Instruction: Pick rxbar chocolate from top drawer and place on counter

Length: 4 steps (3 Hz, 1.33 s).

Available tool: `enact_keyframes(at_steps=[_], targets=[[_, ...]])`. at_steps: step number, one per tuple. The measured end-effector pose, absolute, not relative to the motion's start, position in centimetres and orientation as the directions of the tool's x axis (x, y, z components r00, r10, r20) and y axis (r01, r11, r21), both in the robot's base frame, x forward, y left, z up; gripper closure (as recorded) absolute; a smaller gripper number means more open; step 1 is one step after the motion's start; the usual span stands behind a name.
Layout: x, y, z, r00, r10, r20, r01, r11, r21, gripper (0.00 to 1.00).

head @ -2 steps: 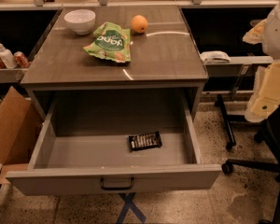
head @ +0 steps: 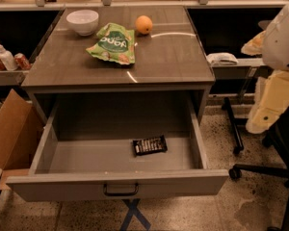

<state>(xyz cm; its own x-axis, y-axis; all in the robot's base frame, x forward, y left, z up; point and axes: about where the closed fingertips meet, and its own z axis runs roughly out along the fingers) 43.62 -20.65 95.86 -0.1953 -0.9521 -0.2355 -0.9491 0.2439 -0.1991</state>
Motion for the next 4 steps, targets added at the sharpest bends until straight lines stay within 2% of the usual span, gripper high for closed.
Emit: enact_keyframes(at_steps=[2, 4], targets=[[42.1, -14.8, 83.6, -0.123, -0.908, -0.401, -0.991, 0.130, 0.009, 0.00], [43.6, -14.3, 81.7, -0.102, -0.899, -0.426, -0.993, 0.115, -0.005, 0.00]])
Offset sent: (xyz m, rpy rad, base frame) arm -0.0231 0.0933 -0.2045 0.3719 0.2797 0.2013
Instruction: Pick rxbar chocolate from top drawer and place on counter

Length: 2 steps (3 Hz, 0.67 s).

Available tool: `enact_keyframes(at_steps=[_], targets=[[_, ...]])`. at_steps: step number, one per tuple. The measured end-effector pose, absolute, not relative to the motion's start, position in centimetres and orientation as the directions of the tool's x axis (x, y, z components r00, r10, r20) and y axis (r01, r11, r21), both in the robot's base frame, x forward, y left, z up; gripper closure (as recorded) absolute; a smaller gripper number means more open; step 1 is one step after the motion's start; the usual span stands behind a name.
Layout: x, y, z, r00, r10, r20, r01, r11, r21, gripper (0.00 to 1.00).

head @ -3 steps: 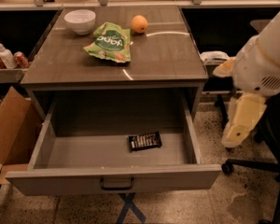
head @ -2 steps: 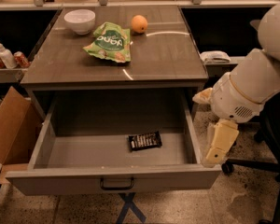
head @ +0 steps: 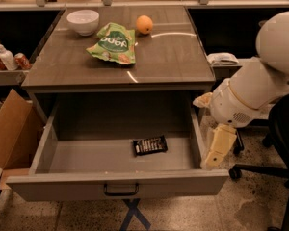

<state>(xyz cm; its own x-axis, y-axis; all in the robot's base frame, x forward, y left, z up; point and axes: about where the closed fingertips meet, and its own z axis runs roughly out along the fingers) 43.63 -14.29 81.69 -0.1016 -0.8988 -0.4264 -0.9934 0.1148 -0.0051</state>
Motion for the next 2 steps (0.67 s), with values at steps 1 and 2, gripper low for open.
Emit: enact_keyframes(at_steps=[1, 2], targets=[[46.0, -13.0, 78.4, -0.060, -0.886, -0.459, -0.997, 0.078, -0.019, 0.00], [47.8, -11.7, 75.3, -0.034, -0.876, -0.482, -0.998, 0.055, -0.029, 0.00]])
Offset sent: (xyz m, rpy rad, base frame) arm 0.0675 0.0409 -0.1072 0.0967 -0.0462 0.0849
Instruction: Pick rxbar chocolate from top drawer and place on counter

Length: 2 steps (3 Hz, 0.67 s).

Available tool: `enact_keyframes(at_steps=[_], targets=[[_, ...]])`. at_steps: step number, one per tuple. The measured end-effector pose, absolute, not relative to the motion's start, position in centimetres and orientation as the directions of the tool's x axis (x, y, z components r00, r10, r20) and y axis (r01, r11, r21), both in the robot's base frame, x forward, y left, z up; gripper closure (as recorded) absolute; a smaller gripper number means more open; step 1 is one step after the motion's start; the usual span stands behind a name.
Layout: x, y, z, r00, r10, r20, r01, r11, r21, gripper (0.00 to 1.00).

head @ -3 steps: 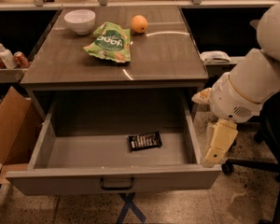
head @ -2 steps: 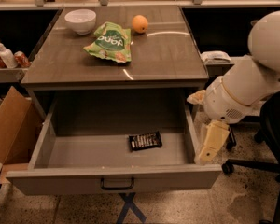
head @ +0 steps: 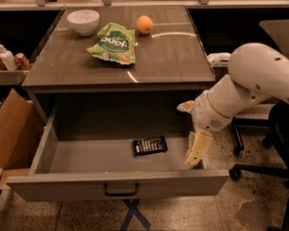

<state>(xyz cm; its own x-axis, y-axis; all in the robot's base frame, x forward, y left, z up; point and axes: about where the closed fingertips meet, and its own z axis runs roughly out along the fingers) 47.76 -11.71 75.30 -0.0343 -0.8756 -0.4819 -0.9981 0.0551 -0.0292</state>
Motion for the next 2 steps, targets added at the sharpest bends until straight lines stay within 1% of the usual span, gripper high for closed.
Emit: enact_keyframes(at_steps=[2], targets=[[52.2, -9.1, 70.8, 0.010, -0.856, -0.517, -0.996, 0.037, -0.082, 0.00]])
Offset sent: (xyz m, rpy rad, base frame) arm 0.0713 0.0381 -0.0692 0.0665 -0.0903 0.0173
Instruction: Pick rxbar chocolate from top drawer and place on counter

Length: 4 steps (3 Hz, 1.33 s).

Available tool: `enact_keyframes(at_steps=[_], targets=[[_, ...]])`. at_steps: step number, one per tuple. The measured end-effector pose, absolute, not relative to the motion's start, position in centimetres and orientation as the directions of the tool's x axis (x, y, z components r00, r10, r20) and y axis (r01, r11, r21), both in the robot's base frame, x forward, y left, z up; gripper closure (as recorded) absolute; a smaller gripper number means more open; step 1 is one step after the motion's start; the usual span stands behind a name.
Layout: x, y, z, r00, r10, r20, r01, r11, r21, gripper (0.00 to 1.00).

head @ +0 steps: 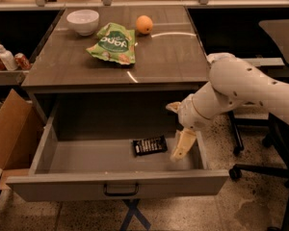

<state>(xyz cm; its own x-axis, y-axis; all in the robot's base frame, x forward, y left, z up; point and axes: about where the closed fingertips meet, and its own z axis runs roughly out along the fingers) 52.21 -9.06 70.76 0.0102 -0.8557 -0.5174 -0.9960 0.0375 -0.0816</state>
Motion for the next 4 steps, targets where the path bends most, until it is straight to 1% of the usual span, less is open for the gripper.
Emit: enact_keyframes(at_steps=[1, 2, 4], targets=[[54.5, -8.5, 69.1, 0.023, -0.847, -0.531, -0.993, 0.041, -0.108, 0.00], [56.0, -7.5, 66.6, 0.039, -0.851, -0.523, -0.994, 0.019, -0.105, 0.00], [55.9, -4.9, 62.0, 0.084, -0.872, -0.483, -0.995, -0.048, -0.088, 0.00]])
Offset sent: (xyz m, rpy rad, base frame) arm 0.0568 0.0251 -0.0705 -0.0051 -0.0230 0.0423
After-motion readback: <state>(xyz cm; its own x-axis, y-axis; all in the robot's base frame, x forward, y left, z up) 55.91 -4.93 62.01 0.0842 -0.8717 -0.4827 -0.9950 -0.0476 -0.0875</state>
